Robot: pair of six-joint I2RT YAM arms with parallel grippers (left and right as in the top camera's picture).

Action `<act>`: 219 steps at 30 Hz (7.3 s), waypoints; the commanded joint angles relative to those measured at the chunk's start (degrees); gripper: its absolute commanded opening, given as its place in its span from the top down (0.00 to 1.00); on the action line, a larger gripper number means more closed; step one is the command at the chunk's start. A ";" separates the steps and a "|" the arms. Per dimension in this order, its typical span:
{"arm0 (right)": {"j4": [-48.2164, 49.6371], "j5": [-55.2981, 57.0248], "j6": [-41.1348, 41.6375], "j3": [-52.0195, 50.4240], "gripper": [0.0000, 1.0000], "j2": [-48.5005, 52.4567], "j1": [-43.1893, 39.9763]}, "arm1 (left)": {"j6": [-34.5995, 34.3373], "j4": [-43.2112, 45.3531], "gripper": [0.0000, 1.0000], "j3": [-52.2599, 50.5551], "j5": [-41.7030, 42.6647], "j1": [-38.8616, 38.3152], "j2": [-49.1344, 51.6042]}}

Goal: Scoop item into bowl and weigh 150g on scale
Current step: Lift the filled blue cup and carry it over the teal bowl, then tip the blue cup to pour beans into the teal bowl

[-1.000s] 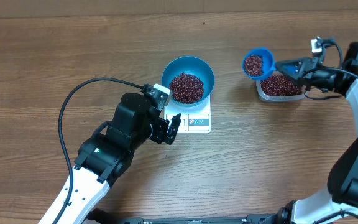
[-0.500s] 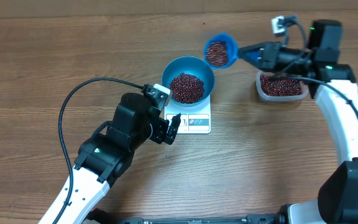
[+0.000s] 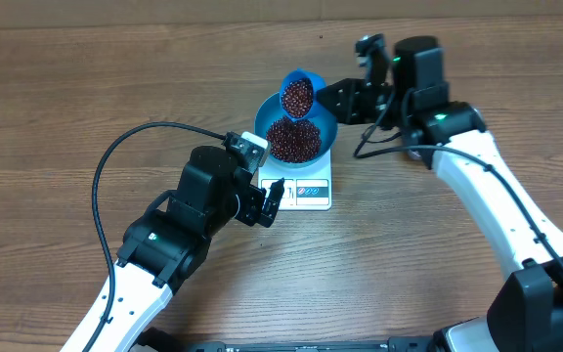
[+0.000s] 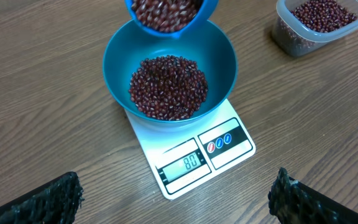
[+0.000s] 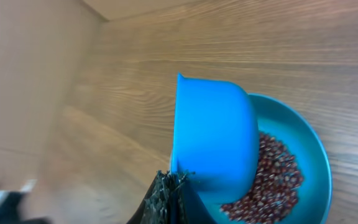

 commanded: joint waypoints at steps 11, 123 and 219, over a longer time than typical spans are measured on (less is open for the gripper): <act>0.15 36.00 -5.99 0.17 0.96 -1.97 12.87 | -0.52 0.04 0.01 -0.55 0.02 -0.02 0.20; -6.51 42.88 -14.75 0.17 0.96 -1.97 16.02 | -0.52 0.04 0.00 -0.55 0.02 -0.02 0.20; -6.01 38.12 -31.67 0.17 0.96 -1.97 16.02 | -0.52 0.04 0.00 -0.55 0.02 -0.02 0.20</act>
